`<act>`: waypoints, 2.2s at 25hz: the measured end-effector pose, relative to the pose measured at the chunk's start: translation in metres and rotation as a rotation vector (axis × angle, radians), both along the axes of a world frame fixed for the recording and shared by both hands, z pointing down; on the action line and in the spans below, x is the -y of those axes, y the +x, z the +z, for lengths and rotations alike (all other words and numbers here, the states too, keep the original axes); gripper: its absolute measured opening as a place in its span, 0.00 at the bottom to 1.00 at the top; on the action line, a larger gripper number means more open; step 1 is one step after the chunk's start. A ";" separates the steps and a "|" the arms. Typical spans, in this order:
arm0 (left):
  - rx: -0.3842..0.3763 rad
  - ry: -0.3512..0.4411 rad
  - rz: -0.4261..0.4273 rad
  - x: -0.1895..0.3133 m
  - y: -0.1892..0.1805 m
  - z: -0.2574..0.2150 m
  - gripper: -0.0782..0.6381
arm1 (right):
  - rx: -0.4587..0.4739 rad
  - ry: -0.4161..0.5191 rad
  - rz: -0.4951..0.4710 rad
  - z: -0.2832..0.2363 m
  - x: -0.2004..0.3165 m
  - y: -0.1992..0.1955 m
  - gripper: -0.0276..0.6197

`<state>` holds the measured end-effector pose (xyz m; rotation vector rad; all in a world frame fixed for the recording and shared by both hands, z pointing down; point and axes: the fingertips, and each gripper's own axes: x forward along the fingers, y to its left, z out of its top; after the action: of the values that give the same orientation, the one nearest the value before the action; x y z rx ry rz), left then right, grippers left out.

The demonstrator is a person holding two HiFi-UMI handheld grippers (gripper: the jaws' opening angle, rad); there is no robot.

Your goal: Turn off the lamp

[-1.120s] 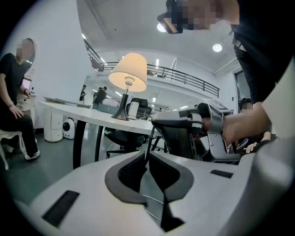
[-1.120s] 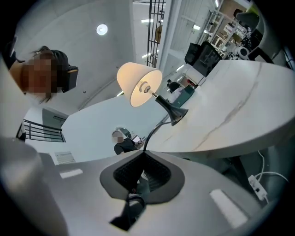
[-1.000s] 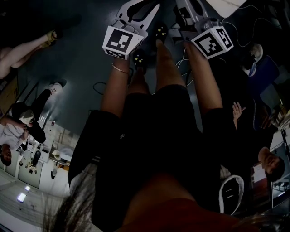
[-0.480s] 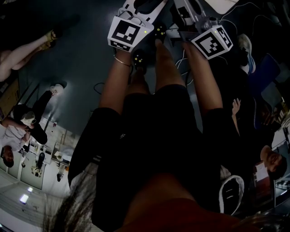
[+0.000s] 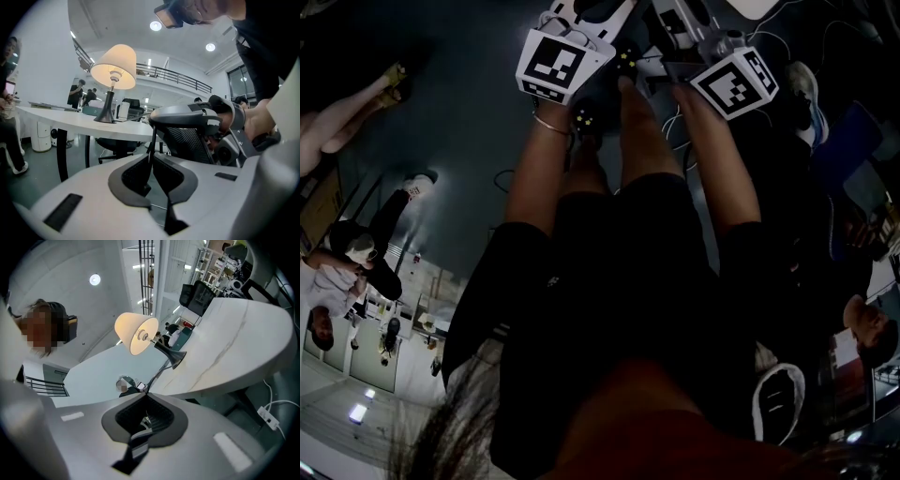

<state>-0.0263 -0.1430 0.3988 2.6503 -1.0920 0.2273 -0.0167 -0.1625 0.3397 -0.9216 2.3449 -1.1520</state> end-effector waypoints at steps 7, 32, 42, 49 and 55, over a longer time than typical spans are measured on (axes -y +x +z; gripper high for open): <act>0.004 0.005 0.025 -0.004 0.003 -0.001 0.14 | -0.078 0.064 -0.016 -0.001 0.000 0.000 0.05; -0.113 0.025 0.012 -0.016 -0.007 -0.035 0.14 | -0.408 0.059 -0.041 0.078 -0.052 0.007 0.23; -0.222 0.018 0.009 -0.015 0.004 -0.053 0.14 | -0.367 0.069 -0.023 0.079 -0.051 -0.006 0.27; -0.243 0.009 0.010 -0.024 0.010 -0.048 0.14 | -0.319 0.059 0.019 0.081 -0.050 -0.001 0.27; -0.236 0.013 0.004 -0.023 0.011 -0.047 0.14 | -0.319 0.061 0.035 0.079 -0.047 0.003 0.19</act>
<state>-0.0152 -0.1205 0.3522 2.6081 -1.0138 -0.0913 -0.0141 -0.1154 0.4189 -1.1944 2.5834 -0.9729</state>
